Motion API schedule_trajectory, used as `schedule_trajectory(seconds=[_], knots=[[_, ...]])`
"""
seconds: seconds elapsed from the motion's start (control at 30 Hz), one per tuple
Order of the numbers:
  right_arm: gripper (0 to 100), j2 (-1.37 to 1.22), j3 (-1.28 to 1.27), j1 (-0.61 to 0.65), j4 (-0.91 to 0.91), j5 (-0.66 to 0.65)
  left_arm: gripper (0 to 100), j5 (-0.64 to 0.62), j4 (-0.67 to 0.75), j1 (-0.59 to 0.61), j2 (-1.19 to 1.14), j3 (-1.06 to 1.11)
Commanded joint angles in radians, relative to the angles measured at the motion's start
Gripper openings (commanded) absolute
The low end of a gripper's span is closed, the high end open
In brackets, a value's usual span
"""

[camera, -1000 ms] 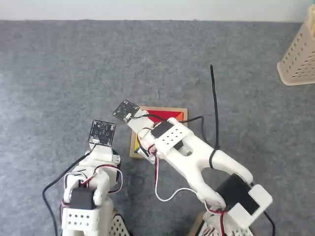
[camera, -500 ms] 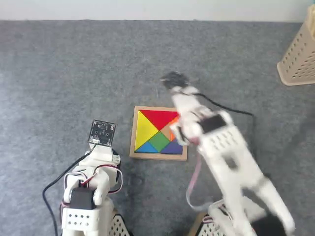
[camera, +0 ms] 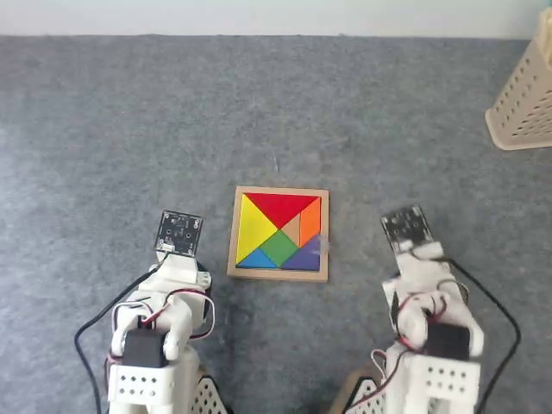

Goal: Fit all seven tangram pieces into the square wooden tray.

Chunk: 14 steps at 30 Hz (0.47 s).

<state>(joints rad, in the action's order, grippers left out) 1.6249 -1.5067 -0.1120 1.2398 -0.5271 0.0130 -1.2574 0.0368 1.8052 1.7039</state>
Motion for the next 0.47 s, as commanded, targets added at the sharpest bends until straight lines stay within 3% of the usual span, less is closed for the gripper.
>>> schedule_trajectory(seconds=[0.0,0.43], knots=[[0.9,0.189,-0.068,-0.065,0.071,-0.052,1,-0.006,-0.006,0.005,0.021,-0.019],[0.9,0.191,-0.176,-0.073,0.053,-0.054,1,-0.006,-0.006,0.005,0.021,-0.019]])
